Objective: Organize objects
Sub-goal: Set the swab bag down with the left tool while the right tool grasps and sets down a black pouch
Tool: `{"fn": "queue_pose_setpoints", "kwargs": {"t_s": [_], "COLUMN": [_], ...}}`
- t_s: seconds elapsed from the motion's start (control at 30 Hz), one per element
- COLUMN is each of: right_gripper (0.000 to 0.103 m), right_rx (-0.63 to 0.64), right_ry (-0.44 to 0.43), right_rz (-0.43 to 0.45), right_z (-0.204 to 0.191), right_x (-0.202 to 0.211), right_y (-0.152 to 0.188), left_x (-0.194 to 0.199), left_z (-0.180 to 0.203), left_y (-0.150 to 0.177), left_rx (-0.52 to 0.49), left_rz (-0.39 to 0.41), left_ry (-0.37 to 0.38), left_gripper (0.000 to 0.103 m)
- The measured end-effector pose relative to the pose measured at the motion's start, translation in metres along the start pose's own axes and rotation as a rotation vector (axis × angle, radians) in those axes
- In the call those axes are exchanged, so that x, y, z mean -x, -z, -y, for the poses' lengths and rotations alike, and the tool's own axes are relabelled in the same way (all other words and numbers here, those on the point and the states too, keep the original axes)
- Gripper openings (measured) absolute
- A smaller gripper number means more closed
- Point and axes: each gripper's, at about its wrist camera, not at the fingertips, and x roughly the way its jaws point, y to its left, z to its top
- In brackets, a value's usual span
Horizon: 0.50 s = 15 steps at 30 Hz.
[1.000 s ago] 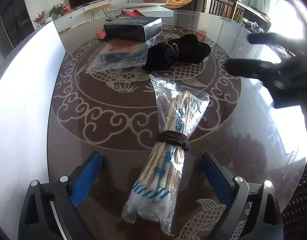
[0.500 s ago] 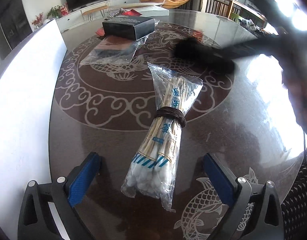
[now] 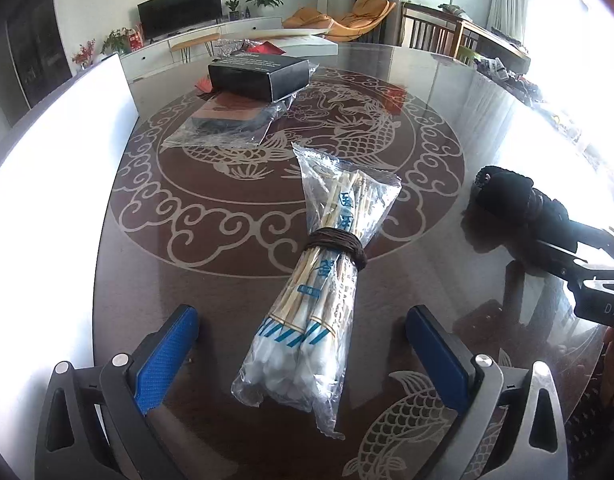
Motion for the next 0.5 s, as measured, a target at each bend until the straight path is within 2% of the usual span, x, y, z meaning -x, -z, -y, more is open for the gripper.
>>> {"fn": "queue_pose_setpoints", "kwargs": {"t_s": [0.1, 0.2, 0.27, 0.5], "right_gripper": [0.089, 0.095, 0.103, 0.103], "right_rx": [-0.001, -0.017, -0.017, -0.020], "right_ry": [-0.002, -0.003, 0.007, 0.027], "right_rz": [-0.012, -0.013, -0.022, 0.002], "right_z": [0.001, 0.003, 0.002, -0.004], "right_x": [-0.005, -0.005, -0.008, -0.017], "right_y": [0.006, 0.008, 0.010, 0.010], "left_x": [0.000, 0.000, 0.000, -0.001], "left_z": [-0.001, -0.001, -0.001, 0.000], "left_y": [0.000, 0.000, 0.001, 0.001], "left_rx": [0.000, 0.000, 0.001, 0.002], "left_rz": [0.010, 0.014, 0.016, 0.017], "left_ry": [0.001, 0.001, 0.001, 0.000], "left_gripper": [0.103, 0.103, 0.103, 0.103]}}
